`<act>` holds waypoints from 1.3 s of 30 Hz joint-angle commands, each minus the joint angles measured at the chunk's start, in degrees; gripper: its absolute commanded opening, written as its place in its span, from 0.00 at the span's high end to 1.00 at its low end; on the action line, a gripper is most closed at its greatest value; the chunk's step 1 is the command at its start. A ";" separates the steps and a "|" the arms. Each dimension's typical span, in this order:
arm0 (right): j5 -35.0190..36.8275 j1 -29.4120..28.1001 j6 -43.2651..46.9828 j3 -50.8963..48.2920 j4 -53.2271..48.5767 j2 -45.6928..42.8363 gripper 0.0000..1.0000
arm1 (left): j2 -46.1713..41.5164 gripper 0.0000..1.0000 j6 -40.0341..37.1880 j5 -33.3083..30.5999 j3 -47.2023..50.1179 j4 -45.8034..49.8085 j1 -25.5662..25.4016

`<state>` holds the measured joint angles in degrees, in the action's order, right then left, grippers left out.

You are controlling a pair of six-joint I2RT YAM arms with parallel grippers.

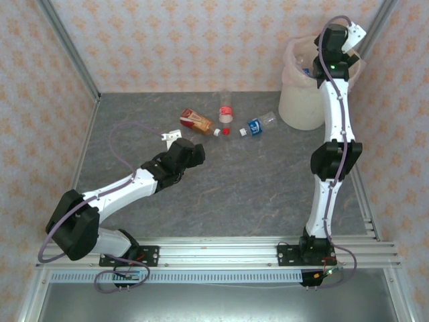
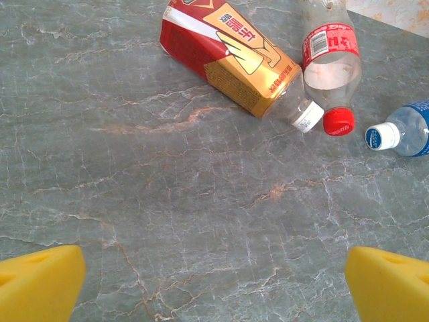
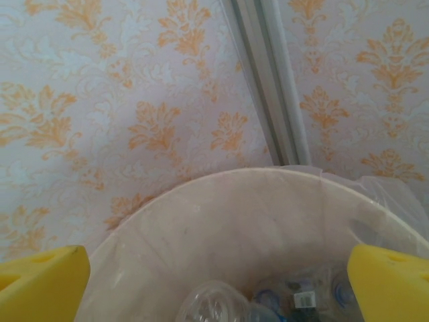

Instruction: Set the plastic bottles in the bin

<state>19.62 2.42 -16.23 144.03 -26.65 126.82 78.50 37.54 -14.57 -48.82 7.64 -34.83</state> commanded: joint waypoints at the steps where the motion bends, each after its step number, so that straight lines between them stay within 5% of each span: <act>1: -5.20 -0.06 0.77 -2.22 -1.54 -7.30 0.01 | -0.32 0.00 0.69 -1.43 -1.21 1.08 0.29; 10: -24.74 -0.23 4.62 -14.89 -3.21 -16.78 0.01 | 0.02 0.00 1.62 -0.86 -2.49 2.39 0.30; 21: -41.38 -4.85 6.44 -53.14 20.59 -41.12 0.01 | 0.39 0.00 6.12 -0.97 -5.48 4.82 0.46; 28: -41.84 -10.82 1.98 -75.52 31.38 -53.17 0.01 | 3.55 0.00 10.98 0.30 -8.63 3.29 2.31; 39: -38.82 -14.18 -10.52 -90.08 30.52 -58.39 0.01 | 15.84 0.00 12.99 3.54 -18.93 4.60 5.25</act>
<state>-19.70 -11.11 -22.52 55.46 1.45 71.59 92.05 48.86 -11.70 -64.99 11.77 -31.42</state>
